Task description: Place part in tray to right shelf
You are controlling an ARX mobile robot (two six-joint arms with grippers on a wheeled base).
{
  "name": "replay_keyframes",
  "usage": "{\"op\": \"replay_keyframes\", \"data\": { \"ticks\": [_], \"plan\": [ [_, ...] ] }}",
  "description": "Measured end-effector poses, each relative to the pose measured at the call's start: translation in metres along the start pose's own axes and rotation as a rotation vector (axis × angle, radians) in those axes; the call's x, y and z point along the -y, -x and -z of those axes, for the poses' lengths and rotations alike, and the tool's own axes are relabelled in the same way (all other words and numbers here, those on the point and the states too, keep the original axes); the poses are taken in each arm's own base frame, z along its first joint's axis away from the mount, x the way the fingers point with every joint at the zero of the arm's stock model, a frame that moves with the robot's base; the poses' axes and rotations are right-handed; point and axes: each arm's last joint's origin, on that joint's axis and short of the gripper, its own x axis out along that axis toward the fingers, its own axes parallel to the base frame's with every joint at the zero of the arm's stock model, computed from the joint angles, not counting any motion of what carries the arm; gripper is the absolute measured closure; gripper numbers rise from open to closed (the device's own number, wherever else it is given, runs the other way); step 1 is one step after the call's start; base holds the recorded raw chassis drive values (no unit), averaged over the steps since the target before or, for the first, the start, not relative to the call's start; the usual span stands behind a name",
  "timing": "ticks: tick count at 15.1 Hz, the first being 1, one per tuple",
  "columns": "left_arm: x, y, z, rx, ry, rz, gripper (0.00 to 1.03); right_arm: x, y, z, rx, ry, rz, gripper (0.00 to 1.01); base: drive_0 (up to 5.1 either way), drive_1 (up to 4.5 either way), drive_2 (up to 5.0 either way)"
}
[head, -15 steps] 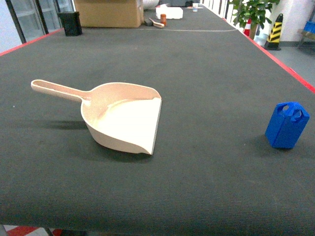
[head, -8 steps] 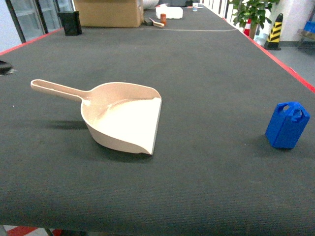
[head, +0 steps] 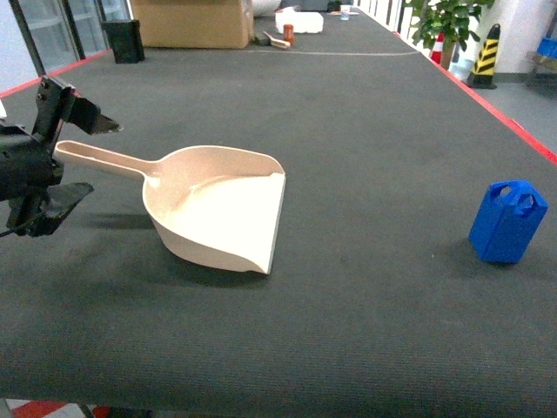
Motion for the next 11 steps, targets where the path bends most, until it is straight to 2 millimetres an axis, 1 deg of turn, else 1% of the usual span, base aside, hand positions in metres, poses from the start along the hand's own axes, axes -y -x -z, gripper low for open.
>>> {"op": "replay_keyframes", "data": {
  "ticks": [4, 6, 7, 8, 10, 11],
  "plan": [
    [-0.003, -0.034, -0.010, -0.001, -0.006, -0.005, 0.06, 0.000, 0.000, 0.000, 0.000, 0.000, 0.000, 0.03, 0.0, 0.00, 0.0],
    [-0.010, -0.049, -0.015, -0.003, 0.021, -0.005, 0.33, 0.000, 0.000, 0.000, 0.000, 0.000, 0.000, 0.03, 0.0, 0.00, 0.0],
    [-0.013, -0.051, -0.014, -0.004, 0.033, -0.005, 0.41, 0.000, 0.000, 0.000, 0.000, 0.000, 0.000, 0.03, 0.0, 0.00, 0.0],
    [-0.017, -0.052, -0.013, -0.002, 0.060, 0.005, 0.55, 0.000, 0.000, 0.000, 0.000, 0.000, 0.000, 0.03, 0.0, 0.00, 0.0],
    [-0.017, -0.051, -0.012, -0.001, 0.073, 0.022, 0.64, 0.000, 0.000, 0.000, 0.000, 0.000, 0.000, 0.03, 0.0, 0.00, 0.0],
    [-0.015, -0.048, -0.011, 0.002, 0.092, 0.050, 0.75, 0.000, 0.000, 0.000, 0.000, 0.000, 0.000, 0.03, 0.0, 0.00, 0.0]
  ]
}}
